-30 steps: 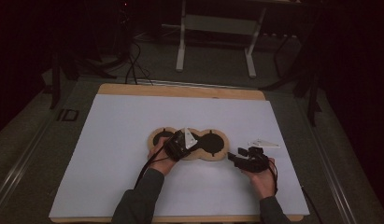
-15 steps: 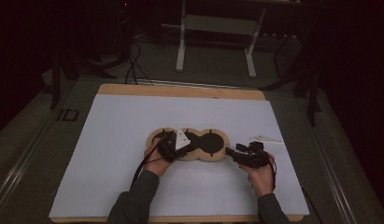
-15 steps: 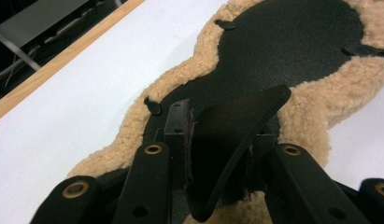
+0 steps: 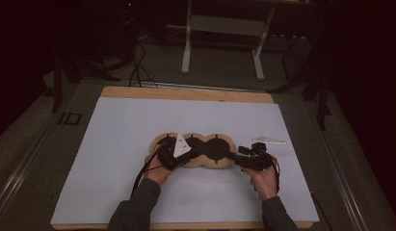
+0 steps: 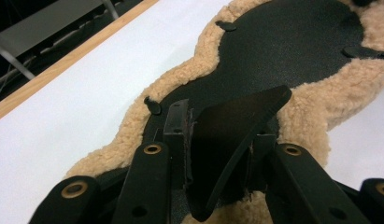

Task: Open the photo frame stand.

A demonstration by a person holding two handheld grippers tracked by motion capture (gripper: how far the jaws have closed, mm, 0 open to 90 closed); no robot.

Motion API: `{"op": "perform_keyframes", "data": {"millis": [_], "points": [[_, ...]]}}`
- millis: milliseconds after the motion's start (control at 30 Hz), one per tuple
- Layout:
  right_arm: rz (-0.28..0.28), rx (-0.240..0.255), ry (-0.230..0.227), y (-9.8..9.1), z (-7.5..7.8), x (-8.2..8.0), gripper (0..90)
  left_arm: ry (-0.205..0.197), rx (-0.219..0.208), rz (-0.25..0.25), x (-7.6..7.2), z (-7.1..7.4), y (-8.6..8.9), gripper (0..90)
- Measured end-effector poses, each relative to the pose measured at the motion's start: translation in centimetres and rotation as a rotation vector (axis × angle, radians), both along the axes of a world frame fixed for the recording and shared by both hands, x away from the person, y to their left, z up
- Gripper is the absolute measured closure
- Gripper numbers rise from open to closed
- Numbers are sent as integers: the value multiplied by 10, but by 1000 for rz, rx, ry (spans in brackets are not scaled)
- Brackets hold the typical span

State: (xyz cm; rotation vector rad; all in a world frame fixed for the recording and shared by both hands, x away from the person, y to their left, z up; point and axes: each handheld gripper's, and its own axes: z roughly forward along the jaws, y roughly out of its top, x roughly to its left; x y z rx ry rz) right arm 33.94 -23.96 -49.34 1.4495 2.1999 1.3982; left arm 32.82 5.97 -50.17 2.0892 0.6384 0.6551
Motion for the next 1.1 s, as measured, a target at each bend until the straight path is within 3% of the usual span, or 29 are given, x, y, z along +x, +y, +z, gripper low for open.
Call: {"op": "perform_keyframes", "data": {"millis": [333,533,700,800,900,1100], "points": [[47,112,67,11,-1,5,286,6,-95,-3,-3,0,11,689],[84,166,109,14,-1,6,303,5,-122,-5,-5,0,15,684],[89,187,101,13,2,4,360,29,-158,-13,-6,2,19,657],[92,203,108,12,2,4,378,36,-157,-6,-7,2,18,643],[85,220,125,10,1,4,412,39,-128,10,-10,3,15,613],[90,225,117,9,1,3,465,72,-103,16,-12,4,17,498]]}}
